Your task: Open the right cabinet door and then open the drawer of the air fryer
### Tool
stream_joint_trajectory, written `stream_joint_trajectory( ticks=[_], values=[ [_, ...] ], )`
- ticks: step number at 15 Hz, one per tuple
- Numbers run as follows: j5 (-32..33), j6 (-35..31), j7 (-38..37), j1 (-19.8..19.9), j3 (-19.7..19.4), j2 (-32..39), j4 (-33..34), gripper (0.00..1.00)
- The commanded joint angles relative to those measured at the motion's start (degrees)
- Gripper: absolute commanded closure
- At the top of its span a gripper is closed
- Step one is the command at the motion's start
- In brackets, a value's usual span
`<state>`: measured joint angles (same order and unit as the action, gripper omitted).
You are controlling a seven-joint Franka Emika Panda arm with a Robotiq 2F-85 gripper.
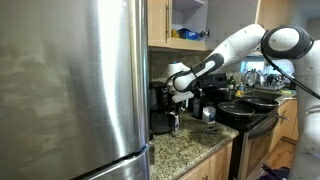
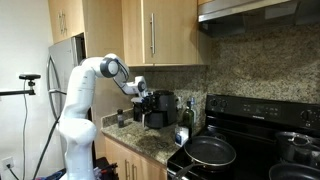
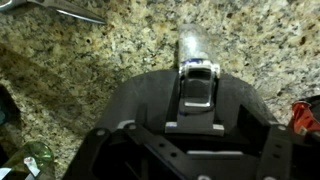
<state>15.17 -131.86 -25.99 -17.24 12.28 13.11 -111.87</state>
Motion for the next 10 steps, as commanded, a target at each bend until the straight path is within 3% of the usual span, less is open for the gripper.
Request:
stream_joint_trajectory(
  ticks=[1, 6, 7, 10],
  values=[
    [2.86, 5.19, 0.74, -1.37, -1.29, -0.50, 0.71, 0.00],
    [-4.32, 13.30, 10.36, 0.09, 0.02, 0.47, 3.22, 0.00],
    [-4.42, 12.56, 11.43, 0.09, -0.11, 0.37, 3.01, 0.00],
    [-2.92, 0.56, 13.29, 0.39, -0.44, -0.18, 0.08, 0.00]
  ],
)
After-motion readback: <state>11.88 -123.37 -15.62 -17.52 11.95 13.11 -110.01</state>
